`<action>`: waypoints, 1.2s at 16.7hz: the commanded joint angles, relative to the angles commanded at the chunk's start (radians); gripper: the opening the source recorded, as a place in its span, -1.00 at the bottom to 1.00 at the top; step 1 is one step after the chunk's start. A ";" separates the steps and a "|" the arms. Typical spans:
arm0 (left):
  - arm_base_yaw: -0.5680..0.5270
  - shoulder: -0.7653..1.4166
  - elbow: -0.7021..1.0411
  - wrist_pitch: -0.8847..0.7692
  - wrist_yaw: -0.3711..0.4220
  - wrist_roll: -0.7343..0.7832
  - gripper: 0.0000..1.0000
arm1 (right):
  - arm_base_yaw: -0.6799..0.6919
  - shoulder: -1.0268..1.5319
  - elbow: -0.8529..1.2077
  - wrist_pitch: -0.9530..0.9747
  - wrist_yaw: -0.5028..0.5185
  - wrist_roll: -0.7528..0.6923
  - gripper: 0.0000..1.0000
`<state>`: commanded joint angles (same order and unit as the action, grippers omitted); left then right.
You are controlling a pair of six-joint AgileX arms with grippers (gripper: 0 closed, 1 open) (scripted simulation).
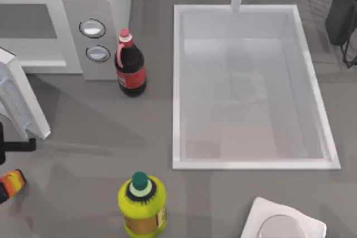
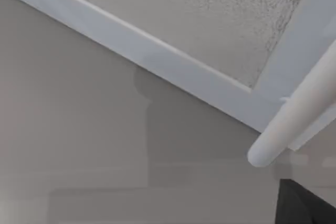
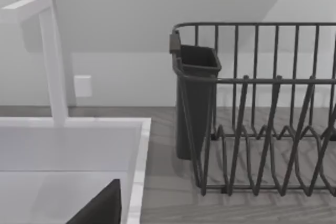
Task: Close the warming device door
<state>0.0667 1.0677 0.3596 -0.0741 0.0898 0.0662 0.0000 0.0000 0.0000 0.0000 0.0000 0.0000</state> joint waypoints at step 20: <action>-0.012 0.346 0.328 0.077 -0.015 0.006 -1.00 | 0.000 0.000 0.000 0.000 0.000 0.000 1.00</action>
<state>0.0545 1.4138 0.6871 0.0024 0.0751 0.0719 0.0000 0.0000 0.0000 0.0000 0.0000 0.0000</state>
